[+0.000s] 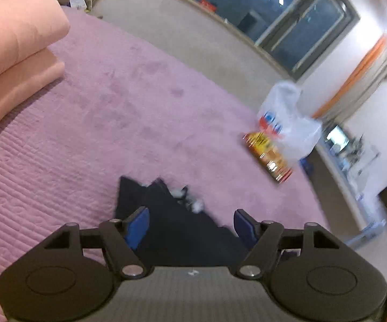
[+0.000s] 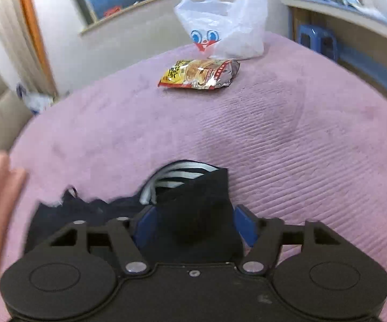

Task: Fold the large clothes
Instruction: 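Grasp the hood end of the hoodie with both grippers, then lift the hood end and fold it over toward the hem with both grippers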

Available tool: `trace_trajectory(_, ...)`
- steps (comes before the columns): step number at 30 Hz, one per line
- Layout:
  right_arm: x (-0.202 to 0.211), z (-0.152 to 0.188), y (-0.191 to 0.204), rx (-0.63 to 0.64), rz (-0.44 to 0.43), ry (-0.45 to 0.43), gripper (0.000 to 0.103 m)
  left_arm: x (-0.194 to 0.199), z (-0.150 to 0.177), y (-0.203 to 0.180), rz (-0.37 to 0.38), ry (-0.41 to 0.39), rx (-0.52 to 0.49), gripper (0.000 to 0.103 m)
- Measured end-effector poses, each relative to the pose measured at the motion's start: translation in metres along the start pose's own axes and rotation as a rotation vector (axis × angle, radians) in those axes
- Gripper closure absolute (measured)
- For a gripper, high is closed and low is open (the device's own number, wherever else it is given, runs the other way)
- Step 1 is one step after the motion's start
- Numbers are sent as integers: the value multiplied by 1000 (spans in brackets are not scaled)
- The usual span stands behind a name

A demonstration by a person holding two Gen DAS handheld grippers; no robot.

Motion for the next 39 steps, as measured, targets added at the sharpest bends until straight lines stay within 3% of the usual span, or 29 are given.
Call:
trace_trajectory(4, -27, 11, -5, 106, 19, 63, 26, -27, 8, 14, -77, 77, -86, 33)
trace_trajectory(9, -59, 8, -6, 135, 5, 99, 26, -69, 10, 3, -164, 112, -295, 32)
trace_trajectory(12, -83, 3, -6, 154, 11, 108, 26, -94, 9, -1, -182, 145, -371, 32)
trace_trajectory(15, -100, -1, -13, 145, 28, 122, 26, -112, 6, 0, -206, 151, -382, 30)
trace_trajectory(20, -126, 2, -28, 71, 26, 170, 26, -131, 6, 7, -192, 165, -296, 28)
trace_trajectory(22, -130, 4, -30, 35, -12, 179, 28, -135, 9, 6, -186, 165, -312, 35)
trace_trajectory(23, -128, 4, -28, 30, -27, 164, 52, -136, 10, 6, -185, 157, -315, 45)
trace_trajectory(24, -124, 4, -25, 41, -30, 144, 87, -134, 11, 7, -210, 137, -328, 75)
trace_trajectory(25, -119, 5, -20, 80, -4, 120, 92, -133, 9, 7, -227, 122, -332, 80)
trace_trajectory(32, -53, 8, 26, 307, 45, -60, 96, -75, 8, -4, -162, -31, -259, 90)
trace_trajectory(36, -16, -20, 46, 392, 80, -202, 97, -37, -17, -22, -114, -162, -252, 97)
trace_trajectory(39, -17, -52, 57, 394, 80, -275, 97, -32, -45, -24, -126, -239, -248, 97)
Point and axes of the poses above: each gripper's, at about its wrist camera, not at the fingertips, and x roughly against the way its jaws point, y to its left, z to its underside, the point moved 5 cm from there along -x, roughly the way its jaws point, and after that the axes turned 4 degrees about x, right-handed, at the moved point
